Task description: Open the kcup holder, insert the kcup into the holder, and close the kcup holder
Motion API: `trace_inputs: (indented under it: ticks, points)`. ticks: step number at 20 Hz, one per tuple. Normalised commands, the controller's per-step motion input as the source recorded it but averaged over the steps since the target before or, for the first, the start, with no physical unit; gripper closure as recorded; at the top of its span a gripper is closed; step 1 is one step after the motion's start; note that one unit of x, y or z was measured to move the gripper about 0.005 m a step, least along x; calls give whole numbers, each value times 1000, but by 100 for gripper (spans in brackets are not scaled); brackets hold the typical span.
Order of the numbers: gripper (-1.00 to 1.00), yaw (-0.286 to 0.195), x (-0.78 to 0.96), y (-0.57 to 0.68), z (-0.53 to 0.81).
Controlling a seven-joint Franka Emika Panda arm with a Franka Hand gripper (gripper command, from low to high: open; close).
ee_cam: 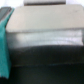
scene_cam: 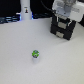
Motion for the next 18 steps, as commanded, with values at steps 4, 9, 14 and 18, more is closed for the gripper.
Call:
trace_inputs:
  ticks: [4,9,14,18]
  points:
    - [100,-52,824,-186,158]
    - [100,-74,939,-178,130]
    - [100,-78,951,-218,149]
    - [100,-76,950,-252,191]
